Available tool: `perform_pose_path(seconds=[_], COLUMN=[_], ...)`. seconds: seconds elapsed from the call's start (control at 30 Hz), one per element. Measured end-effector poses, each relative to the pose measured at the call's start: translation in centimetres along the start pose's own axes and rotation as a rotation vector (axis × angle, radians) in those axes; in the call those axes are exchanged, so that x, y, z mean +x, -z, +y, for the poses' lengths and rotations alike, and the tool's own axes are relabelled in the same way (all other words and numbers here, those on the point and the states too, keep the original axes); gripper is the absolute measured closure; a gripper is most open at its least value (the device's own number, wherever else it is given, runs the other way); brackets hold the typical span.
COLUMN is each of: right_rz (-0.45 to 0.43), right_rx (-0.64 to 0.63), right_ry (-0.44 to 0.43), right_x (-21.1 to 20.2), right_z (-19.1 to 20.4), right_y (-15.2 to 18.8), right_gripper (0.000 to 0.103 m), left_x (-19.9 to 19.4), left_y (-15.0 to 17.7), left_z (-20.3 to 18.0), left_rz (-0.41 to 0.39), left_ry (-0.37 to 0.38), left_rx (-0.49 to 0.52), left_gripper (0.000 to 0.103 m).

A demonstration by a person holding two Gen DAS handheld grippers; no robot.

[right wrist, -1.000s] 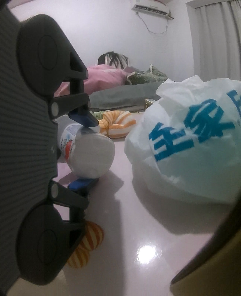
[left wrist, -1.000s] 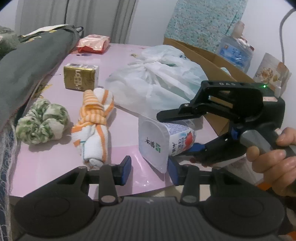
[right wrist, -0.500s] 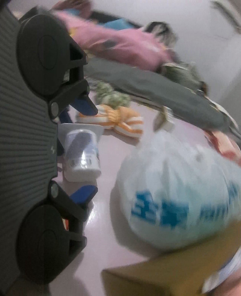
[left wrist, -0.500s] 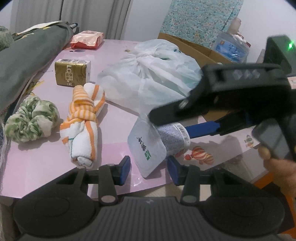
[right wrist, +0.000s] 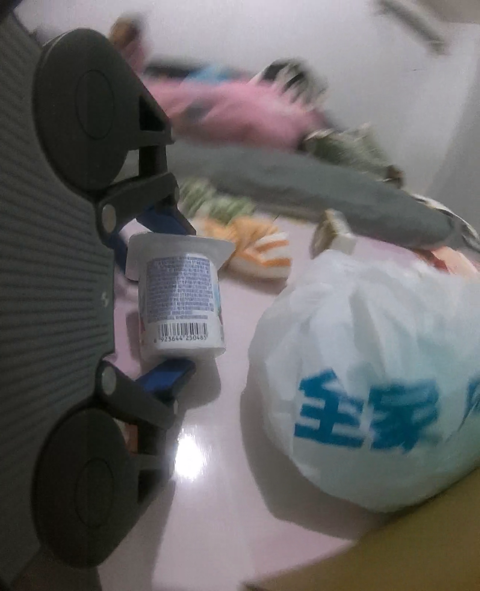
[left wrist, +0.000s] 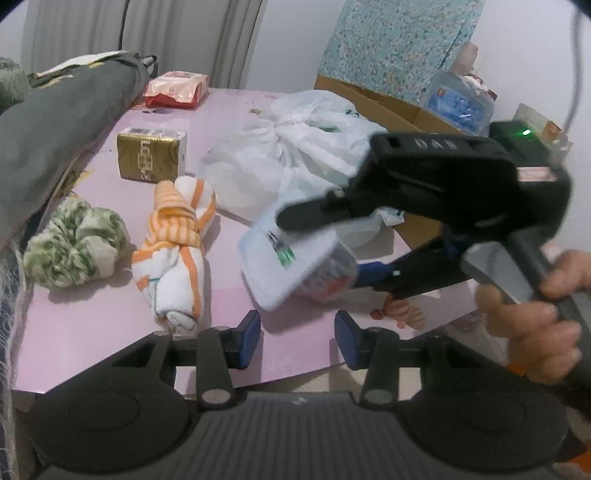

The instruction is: Organize soft objects

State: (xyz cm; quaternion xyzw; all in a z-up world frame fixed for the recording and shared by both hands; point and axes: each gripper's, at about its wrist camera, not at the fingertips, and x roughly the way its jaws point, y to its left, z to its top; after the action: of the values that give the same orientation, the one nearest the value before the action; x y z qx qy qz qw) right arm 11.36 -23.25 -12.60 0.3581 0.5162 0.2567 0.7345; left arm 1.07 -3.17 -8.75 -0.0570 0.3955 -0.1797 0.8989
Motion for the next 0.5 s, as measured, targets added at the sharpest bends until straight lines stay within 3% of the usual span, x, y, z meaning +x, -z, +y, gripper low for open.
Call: perform_pose_path(seconds=[0.2,0.5], right_rz=[-0.027,-0.100], right_rx=[0.102,0.048], right_ry=[-0.154,-0.076], right_x=[2.9,0.5], right_z=[-1.5,-1.9], right_y=[-0.3,0.9], right_gripper=[0.033,0.031], left_x=[0.3,1.4], left_y=[-0.5,-1.3], left_z=[0.3,0.1], left_rz=[0.004,0.008], left_ry=[-0.030,-0.027], left_rx=[-0.005,0.004], left_gripper=[0.058,0.058])
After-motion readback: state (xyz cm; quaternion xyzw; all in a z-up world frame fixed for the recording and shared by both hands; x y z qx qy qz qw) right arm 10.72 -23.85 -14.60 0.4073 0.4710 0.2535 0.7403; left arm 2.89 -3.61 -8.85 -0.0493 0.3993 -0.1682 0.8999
